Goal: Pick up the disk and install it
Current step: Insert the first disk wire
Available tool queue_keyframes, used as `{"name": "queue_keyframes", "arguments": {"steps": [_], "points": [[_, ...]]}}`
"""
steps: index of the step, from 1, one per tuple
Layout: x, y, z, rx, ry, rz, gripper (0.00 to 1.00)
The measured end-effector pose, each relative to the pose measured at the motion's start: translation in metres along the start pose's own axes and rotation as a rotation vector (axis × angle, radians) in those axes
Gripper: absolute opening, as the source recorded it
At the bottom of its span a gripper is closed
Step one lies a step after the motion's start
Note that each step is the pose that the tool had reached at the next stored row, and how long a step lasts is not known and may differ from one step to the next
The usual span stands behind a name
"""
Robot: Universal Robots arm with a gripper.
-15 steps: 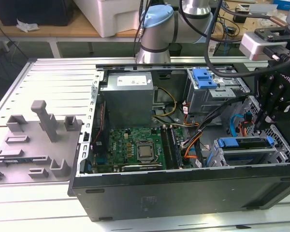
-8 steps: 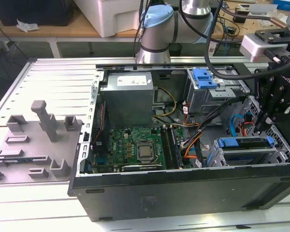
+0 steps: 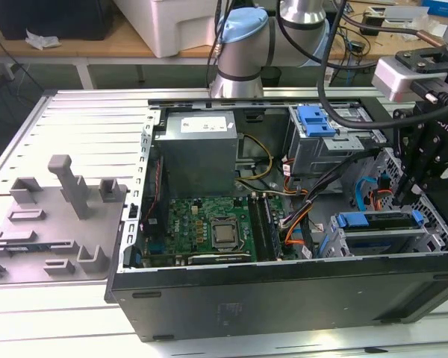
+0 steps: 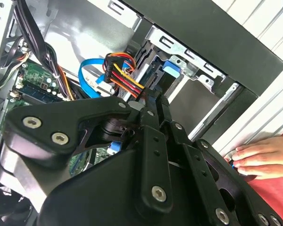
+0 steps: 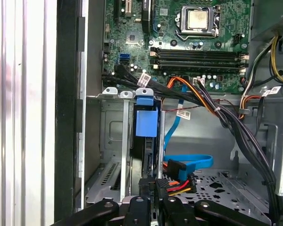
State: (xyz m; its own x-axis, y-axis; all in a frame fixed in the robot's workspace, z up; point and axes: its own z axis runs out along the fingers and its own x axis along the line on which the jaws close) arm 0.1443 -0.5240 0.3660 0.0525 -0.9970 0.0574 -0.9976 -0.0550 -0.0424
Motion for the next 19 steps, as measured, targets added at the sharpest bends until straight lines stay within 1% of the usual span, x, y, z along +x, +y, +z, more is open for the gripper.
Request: {"name": "queue_keyframes", "arguments": {"steps": [3,19], "points": [[0.0003,-0.0002,0.0011,0.0004,-0.0001,-0.007,0.17],[0.0001,0.001,0.0088,0.0043,0.0001,-0.008,0.17]]}}
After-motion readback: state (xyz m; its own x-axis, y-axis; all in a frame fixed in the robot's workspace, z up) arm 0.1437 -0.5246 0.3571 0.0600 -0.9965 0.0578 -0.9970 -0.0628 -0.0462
